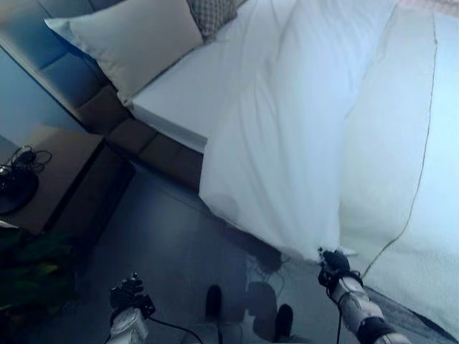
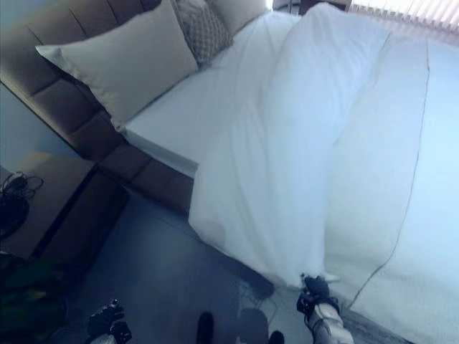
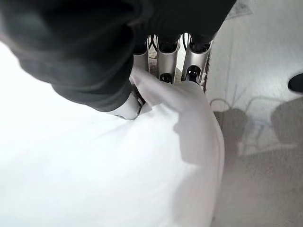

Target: Make the bed

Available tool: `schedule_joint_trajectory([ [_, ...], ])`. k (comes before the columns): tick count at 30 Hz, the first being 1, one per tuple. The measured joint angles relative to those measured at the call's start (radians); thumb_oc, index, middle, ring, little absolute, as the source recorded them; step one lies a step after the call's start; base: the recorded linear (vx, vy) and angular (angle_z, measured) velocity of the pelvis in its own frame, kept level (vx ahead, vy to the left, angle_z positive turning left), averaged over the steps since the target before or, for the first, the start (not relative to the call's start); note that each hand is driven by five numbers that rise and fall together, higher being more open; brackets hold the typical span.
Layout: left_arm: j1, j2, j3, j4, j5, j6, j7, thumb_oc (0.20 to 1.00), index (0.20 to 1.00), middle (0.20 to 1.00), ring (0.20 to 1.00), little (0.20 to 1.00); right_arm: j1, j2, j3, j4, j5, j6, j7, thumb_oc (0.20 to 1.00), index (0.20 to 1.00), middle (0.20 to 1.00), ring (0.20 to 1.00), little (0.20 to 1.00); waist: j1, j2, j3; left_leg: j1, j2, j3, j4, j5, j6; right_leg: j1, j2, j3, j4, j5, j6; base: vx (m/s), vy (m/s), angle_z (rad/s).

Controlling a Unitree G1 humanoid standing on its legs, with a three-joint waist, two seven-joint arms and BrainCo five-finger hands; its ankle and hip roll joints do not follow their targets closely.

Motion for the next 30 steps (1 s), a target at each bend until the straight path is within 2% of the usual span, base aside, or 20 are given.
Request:
schedule_joint_trajectory([
  [5, -0.085, 0.004, -0.025, 0.004, 0.0, -0.011, 0.016, 0.2, 0.2, 0.2, 0.2, 0.2, -0.064, 0.028, 0.007, 0.036, 0.0, -0.004, -0.031, 0.2, 0.2, 0.2, 0.2, 0.2, -0.001, 0.001, 0.013, -0.049, 0.0, 0.011, -0.001, 0.007, 0.003, -0.052, -0.002, 0.004, 0.0, 0.011, 0.002, 0.0, -0.005, -0.04],
  [9, -0.147, 0.011, -0.052, 0.003, 0.0, -0.022, 0.029, 0.2, 0.2, 0.2, 0.2, 0.2, -0.111, 0.037, 0.008, 0.057, 0.024, -0.028, -0.058, 0.2, 0.2, 0.2, 0.2, 0.2, -0.001, 0.003, 0.055, -0.075, -0.001, 0.014, -0.002, 0.012, 0.004, -0.08, -0.003, 0.006, 0.0, 0.016, 0.0, 0.0, 0.001, -0.03],
  [12, -0.176, 0.014, -0.095, 0.003, 0.007, -0.022, 0.037, 0.2, 0.2, 0.2, 0.2, 0.2, -0.171, 0.019, 0.074, 0.123, 0.004, -0.026, -0.057, 0.2, 0.2, 0.2, 0.2, 0.2, -0.001, 0.003, 0.061, -0.098, -0.001, 0.014, -0.003, 0.013, 0.005, -0.103, -0.003, 0.006, 0.0, 0.016, -0.001, 0.0, 0.0, 0.0],
  [16, -0.206, 0.014, -0.105, 0.004, 0.007, -0.022, 0.034, 0.2, 0.2, 0.2, 0.2, 0.2, -0.204, -0.001, 0.124, 0.143, -0.082, -0.002, -0.032, 0.2, 0.2, 0.2, 0.2, 0.2, -0.001, 0.001, 0.069, -0.103, -0.001, 0.017, -0.003, 0.013, 0.005, -0.11, -0.003, 0.008, 0.0, 0.016, -0.001, -0.01, -0.005, -0.02],
  [17, -0.212, 0.015, -0.105, 0.004, 0.006, -0.024, 0.03, 0.2, 0.2, 0.2, 0.2, 0.2, -0.215, -0.002, 0.124, 0.148, -0.105, 0.001, -0.026, 1.0, 1.0, 1.0, 1.0, 1.0, -0.001, 0.001, 0.069, -0.11, 0.0, 0.019, -0.003, 0.013, 0.005, -0.118, -0.003, 0.009, 0.0, 0.016, -0.001, -0.05, -0.007, -0.05],
  [19, -0.215, 0.015, -0.108, 0.004, 0.0, -0.025, 0.018, 0.2, 0.2, 0.2, 0.2, 0.2, -0.227, -0.001, 0.124, 0.161, -0.134, 0.007, -0.025, 1.0, 1.0, 1.0, 1.0, 1.0, -0.003, 0.0, 0.07, -0.119, 0.0, 0.02, -0.003, 0.013, 0.005, -0.129, -0.002, 0.01, 0.0, 0.018, -0.002, -0.03, -0.006, -0.05],
  [21, -0.223, 0.014, -0.14, 0.007, -0.015, -0.025, -0.006, 0.507, 0.507, 0.507, 0.507, 0.507, -0.252, -0.004, 0.124, 0.213, -0.171, 0.02, -0.027, 1.0, 1.0, 1.0, 1.0, 1.0, -0.002, 0.0, 0.072, -0.144, 0.001, 0.031, -0.001, 0.015, 0.007, -0.157, -0.003, 0.019, 0.0, 0.024, -0.003, -0.04, -0.005, -0.1],
  [22, -0.226, 0.013, -0.147, 0.02, -0.021, -0.023, -0.017, 0.843, 0.843, 0.843, 0.843, 0.843, -0.258, -0.003, 0.125, 0.226, -0.18, 0.026, -0.027, 1.0, 1.0, 1.0, 1.0, 1.0, -0.002, 0.001, 0.074, -0.154, 0.0, 0.035, -0.001, 0.017, 0.008, -0.168, -0.003, 0.023, 0.001, 0.027, -0.002, -0.05, -0.005, -0.08],
  [23, -0.232, 0.013, -0.154, 0.036, -0.025, -0.022, -0.025, 1.0, 1.0, 1.0, 1.0, 1.0, -0.258, -0.005, 0.125, 0.233, -0.193, 0.027, -0.027, 1.0, 1.0, 1.0, 1.0, 1.0, -0.004, 0.001, 0.076, -0.159, 0.001, 0.038, 0.0, 0.017, 0.008, -0.174, -0.003, 0.025, 0.001, 0.028, -0.002, -0.04, -0.011, -0.07],
  [27, -0.27, 0.009, -0.19, 0.153, -0.029, 0.002, -0.075, 1.0, 1.0, 1.0, 1.0, 1.0, -0.257, 0.0, 0.146, 0.35, -0.257, 0.071, -0.028, 1.0, 1.0, 1.0, 1.0, 1.0, -0.007, 0.009, 0.104, -0.175, 0.0, 0.039, 0.002, 0.019, 0.008, -0.188, -0.003, 0.028, 0.001, 0.031, -0.003, -0.01, -0.007, -0.02],
  [30, -0.264, 0.004, -0.189, 0.165, -0.026, 0.017, -0.1, 1.0, 1.0, 1.0, 1.0, 1.0, -0.205, -0.01, 0.127, 0.381, -0.267, 0.086, -0.033, 1.0, 1.0, 1.0, 1.0, 1.0, -0.009, 0.017, 0.113, -0.183, -0.001, 0.039, 0.002, 0.02, 0.009, -0.196, -0.004, 0.03, 0.0, 0.031, -0.003, 0.0, 0.0, 0.0],
])
